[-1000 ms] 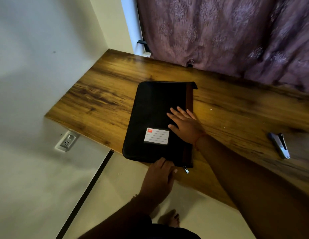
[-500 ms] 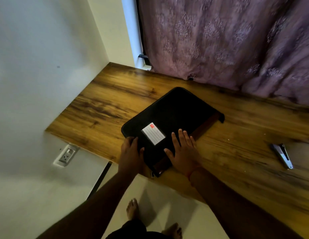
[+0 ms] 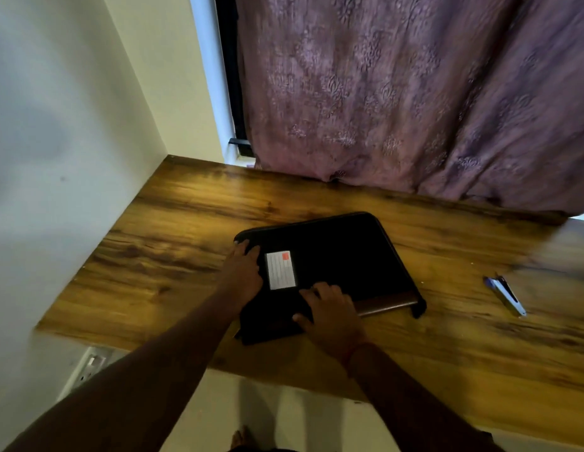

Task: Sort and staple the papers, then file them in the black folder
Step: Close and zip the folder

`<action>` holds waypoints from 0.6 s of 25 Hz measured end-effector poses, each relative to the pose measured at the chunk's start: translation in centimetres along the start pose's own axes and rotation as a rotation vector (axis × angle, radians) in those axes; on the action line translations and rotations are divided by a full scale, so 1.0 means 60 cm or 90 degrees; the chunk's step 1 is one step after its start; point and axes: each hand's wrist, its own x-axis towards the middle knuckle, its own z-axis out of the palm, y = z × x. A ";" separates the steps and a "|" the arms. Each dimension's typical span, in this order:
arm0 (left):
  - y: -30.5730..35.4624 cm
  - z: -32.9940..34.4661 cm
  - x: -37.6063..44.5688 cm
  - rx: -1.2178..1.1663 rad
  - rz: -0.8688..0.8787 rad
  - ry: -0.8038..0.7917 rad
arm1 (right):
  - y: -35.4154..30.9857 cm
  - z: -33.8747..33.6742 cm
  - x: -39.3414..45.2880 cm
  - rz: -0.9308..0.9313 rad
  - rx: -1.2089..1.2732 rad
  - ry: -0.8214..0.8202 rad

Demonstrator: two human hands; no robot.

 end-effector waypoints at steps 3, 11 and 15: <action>0.054 0.026 -0.086 -0.131 0.133 0.070 | 0.044 -0.016 0.048 0.098 0.008 0.010; 0.138 0.071 -0.176 -0.565 -0.089 -0.362 | 0.112 -0.061 0.197 0.091 -0.017 -0.127; 0.168 0.083 -0.177 -0.586 -0.245 -0.188 | 0.132 -0.066 0.261 0.055 -0.038 -0.160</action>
